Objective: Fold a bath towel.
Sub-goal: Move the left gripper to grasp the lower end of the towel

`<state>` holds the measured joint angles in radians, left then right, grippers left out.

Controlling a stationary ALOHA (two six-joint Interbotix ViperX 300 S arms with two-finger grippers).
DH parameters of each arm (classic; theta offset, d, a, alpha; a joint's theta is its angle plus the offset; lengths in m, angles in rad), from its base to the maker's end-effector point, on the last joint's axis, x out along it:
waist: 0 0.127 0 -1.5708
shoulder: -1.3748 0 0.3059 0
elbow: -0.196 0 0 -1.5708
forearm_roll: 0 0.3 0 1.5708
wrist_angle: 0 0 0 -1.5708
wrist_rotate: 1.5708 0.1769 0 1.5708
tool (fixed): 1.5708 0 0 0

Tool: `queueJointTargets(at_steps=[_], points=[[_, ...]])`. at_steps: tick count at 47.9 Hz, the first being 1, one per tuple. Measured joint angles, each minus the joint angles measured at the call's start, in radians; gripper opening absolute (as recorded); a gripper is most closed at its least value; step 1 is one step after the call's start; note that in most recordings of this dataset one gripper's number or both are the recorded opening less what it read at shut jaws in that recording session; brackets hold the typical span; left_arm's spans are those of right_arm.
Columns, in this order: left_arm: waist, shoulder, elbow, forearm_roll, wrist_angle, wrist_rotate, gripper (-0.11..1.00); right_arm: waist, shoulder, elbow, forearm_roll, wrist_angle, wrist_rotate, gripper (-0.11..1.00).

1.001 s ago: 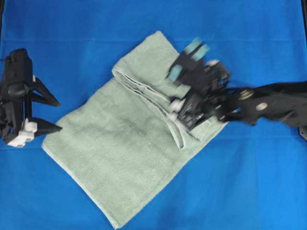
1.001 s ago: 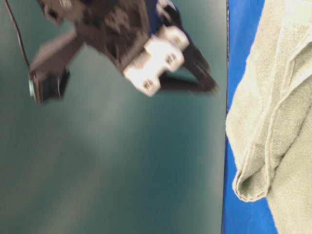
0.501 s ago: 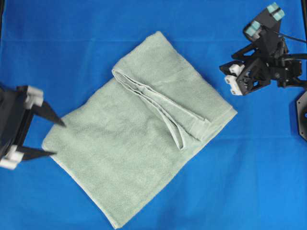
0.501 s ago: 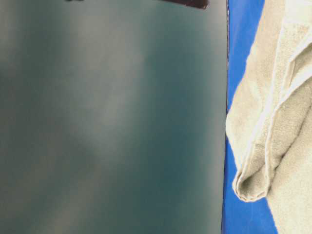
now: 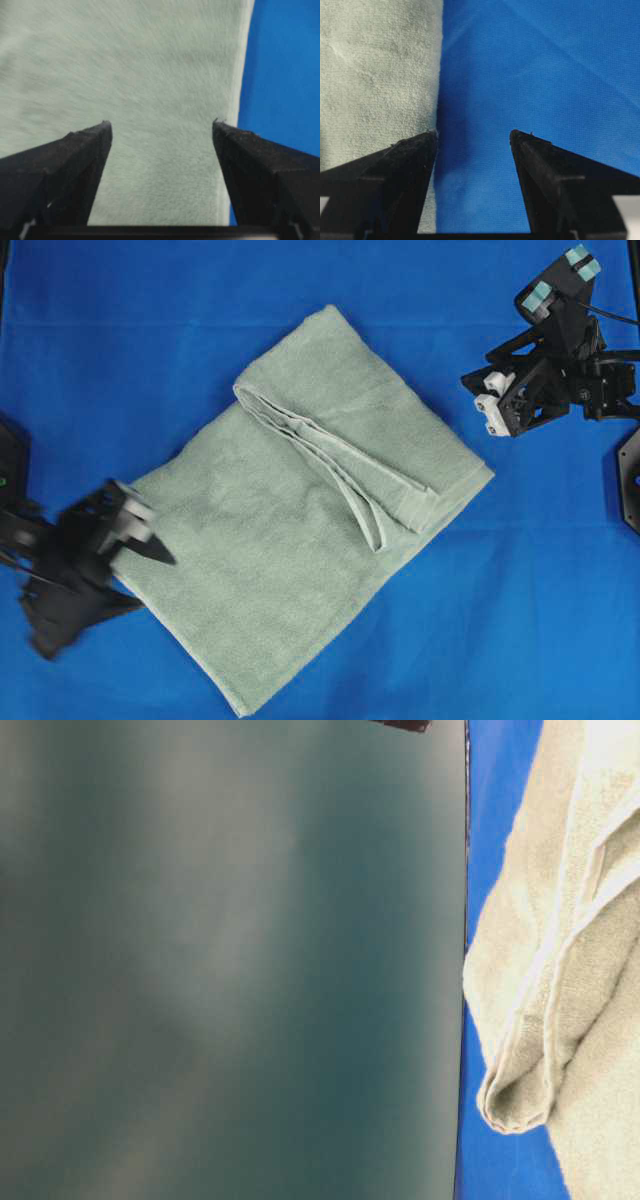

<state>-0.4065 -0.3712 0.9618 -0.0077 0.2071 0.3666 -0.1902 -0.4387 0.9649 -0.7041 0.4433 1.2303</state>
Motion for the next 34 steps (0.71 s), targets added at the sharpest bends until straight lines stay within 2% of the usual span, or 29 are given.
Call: queueJointTargets(at_steps=[10,20,24,27,34], points=[[-0.017,0.259,-0.107,0.002,0.074,0.005,0.77,-0.002,-0.002,0.009,-0.002,0.02,-0.005,0.62],[-0.017,0.365,-0.15,0.002,0.08,0.034,0.76,-0.003,-0.002,0.012,-0.002,0.032,-0.005,0.62],[-0.006,0.38,-0.16,0.002,0.081,0.046,0.73,-0.003,0.0,0.014,-0.002,0.032,-0.005,0.62],[0.0,0.385,-0.163,0.0,0.083,0.048,0.63,-0.003,0.0,0.014,0.0,0.032,-0.005,0.62],[0.005,0.39,-0.164,0.0,0.084,0.052,0.24,-0.003,0.0,0.014,-0.002,0.032,-0.005,0.62]])
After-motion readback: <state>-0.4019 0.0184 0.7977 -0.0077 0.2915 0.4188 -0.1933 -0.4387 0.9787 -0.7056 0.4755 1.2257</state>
